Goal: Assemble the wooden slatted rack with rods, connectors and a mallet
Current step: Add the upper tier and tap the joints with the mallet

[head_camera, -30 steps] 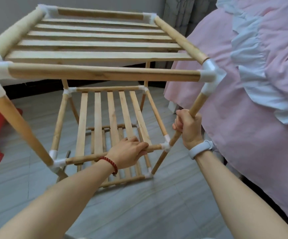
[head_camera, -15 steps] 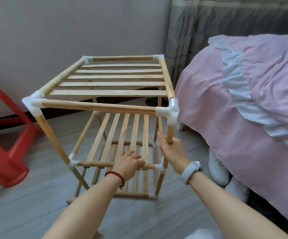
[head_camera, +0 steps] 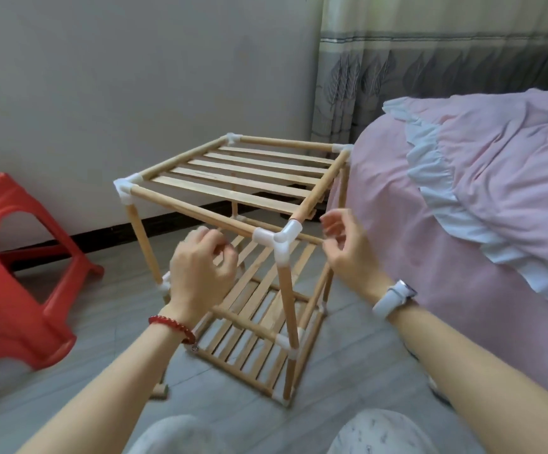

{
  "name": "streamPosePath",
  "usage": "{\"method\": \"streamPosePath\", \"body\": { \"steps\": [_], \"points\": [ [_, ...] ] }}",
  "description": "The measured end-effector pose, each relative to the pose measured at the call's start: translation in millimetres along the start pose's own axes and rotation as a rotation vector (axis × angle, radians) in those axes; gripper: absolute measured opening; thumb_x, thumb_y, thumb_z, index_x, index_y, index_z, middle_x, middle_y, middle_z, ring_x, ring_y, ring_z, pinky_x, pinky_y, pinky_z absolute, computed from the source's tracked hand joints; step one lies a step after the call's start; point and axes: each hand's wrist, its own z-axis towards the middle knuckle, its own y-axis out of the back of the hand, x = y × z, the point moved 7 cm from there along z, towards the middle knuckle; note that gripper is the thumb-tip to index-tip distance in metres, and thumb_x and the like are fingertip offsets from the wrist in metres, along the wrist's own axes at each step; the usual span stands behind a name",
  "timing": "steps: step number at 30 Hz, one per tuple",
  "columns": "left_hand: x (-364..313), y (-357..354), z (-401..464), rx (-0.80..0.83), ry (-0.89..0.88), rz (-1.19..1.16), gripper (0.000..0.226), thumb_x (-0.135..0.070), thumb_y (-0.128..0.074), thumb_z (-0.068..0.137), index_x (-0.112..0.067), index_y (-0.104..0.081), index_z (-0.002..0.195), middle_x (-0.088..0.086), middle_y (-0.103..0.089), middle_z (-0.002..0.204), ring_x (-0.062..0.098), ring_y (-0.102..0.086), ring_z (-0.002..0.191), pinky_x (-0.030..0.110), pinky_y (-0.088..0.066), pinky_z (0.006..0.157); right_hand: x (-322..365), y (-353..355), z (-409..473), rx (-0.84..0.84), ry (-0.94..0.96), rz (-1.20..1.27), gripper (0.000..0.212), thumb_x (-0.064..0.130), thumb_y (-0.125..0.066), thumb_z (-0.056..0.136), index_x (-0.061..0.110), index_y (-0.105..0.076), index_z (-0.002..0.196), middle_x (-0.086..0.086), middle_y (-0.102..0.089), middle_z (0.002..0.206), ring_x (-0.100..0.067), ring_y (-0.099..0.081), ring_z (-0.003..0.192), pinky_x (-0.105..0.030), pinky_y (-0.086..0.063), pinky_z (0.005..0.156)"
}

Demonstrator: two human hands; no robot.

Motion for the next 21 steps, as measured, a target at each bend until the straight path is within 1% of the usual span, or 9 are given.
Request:
{"method": "streamPosePath", "body": {
  "steps": [2, 4, 7, 9, 10, 12, 15, 18, 21],
  "points": [
    [-33, 24, 10, -0.188, -0.11, -0.031, 0.023, -0.023, -0.05, 0.086, -0.005, -0.061, 0.077, 0.002, -0.054, 0.075, 0.013, -0.046, 0.073, 0.025, -0.04, 0.068, 22, 10, 18, -0.042, 0.291, -0.219, 0.037, 0.005, -0.047, 0.075, 0.013, -0.051, 0.111, 0.0, -0.051, 0.106, -0.013, -0.047, 0.095, -0.023, -0.039, 0.084],
    [-68, 23, 22, -0.138, -0.191, 0.054, 0.033, -0.037, -0.048, 0.088, -0.008, -0.064, 0.091, 0.005, -0.061, 0.088, 0.017, -0.051, 0.086, 0.029, -0.037, 0.081, 30, -3, 30, 0.134, 0.5, -0.496, 0.048, 0.007, -0.05, 0.076, 0.012, -0.051, 0.124, -0.005, -0.05, 0.124, -0.018, -0.042, 0.117, -0.033, -0.032, 0.098],
    [-87, -20, 26, 0.361, -0.059, 0.367, 0.052, -0.062, -0.035, 0.089, -0.02, -0.062, 0.102, -0.004, -0.065, 0.097, 0.016, -0.056, 0.101, 0.041, -0.03, 0.103, 25, -26, 39, 0.408, 0.568, -0.677, 0.04, 0.011, -0.057, 0.085, 0.012, -0.054, 0.125, -0.008, -0.054, 0.129, -0.029, -0.043, 0.126, -0.052, -0.025, 0.108],
    [-81, -39, 18, 0.578, 0.024, 0.503, 0.049, -0.06, -0.028, 0.093, -0.021, -0.058, 0.097, -0.005, -0.063, 0.098, 0.018, -0.054, 0.106, 0.046, -0.022, 0.111, 35, -31, 40, 0.404, 0.642, -0.651, 0.022, 0.013, -0.054, 0.088, 0.008, -0.061, 0.108, -0.01, -0.062, 0.107, -0.03, -0.059, 0.099, -0.054, -0.042, 0.096],
    [-80, -41, 18, 0.589, 0.024, 0.535, 0.046, -0.056, -0.027, 0.095, -0.02, -0.056, 0.096, -0.005, -0.062, 0.099, 0.018, -0.053, 0.107, 0.046, -0.021, 0.111, 42, -31, 42, 0.372, 0.687, -0.629, 0.018, 0.016, -0.05, 0.088, 0.007, -0.062, 0.099, -0.01, -0.062, 0.096, -0.028, -0.06, 0.082, -0.05, -0.049, 0.084],
    [-78, -36, 23, 0.536, -0.01, 0.571, 0.041, -0.05, -0.026, 0.098, -0.021, -0.054, 0.1, -0.006, -0.059, 0.101, 0.018, -0.051, 0.106, 0.041, -0.023, 0.107, 50, -33, 45, 0.362, 0.721, -0.588, 0.016, 0.016, -0.051, 0.088, 0.007, -0.063, 0.092, -0.009, -0.059, 0.086, -0.025, -0.057, 0.07, -0.044, -0.052, 0.072],
    [-71, -29, 29, 0.515, -0.057, 0.558, 0.027, -0.044, -0.032, 0.099, -0.023, -0.048, 0.096, -0.01, -0.048, 0.092, 0.014, -0.048, 0.101, 0.034, -0.025, 0.098, 53, -39, 48, 0.323, 0.707, -0.55, 0.013, 0.01, -0.062, 0.082, 0.008, -0.065, 0.094, -0.01, -0.06, 0.087, -0.027, -0.059, 0.074, -0.046, -0.05, 0.076],
    [-54, -17, 31, 0.503, -0.06, 0.503, 0.019, -0.039, -0.038, 0.098, -0.024, -0.039, 0.086, -0.01, -0.044, 0.086, 0.014, -0.048, 0.096, 0.032, -0.022, 0.097, 60, -51, 46, 0.277, 0.677, -0.527, 0.018, 0.02, -0.054, 0.085, 0.012, -0.068, 0.093, -0.008, -0.06, 0.084, -0.025, -0.059, 0.074, -0.047, -0.044, 0.077],
    [-32, -4, 36, 0.492, -0.084, 0.516, 0.019, -0.039, -0.039, 0.097, -0.024, -0.044, 0.088, -0.011, -0.049, 0.087, 0.014, -0.049, 0.096, 0.032, -0.02, 0.096, 70, -66, 51, 0.27, 0.634, -0.547, 0.024, 0.026, -0.05, 0.086, 0.015, -0.068, 0.095, -0.008, -0.058, 0.084, -0.026, -0.058, 0.076, -0.046, -0.04, 0.077]
  ]
}}
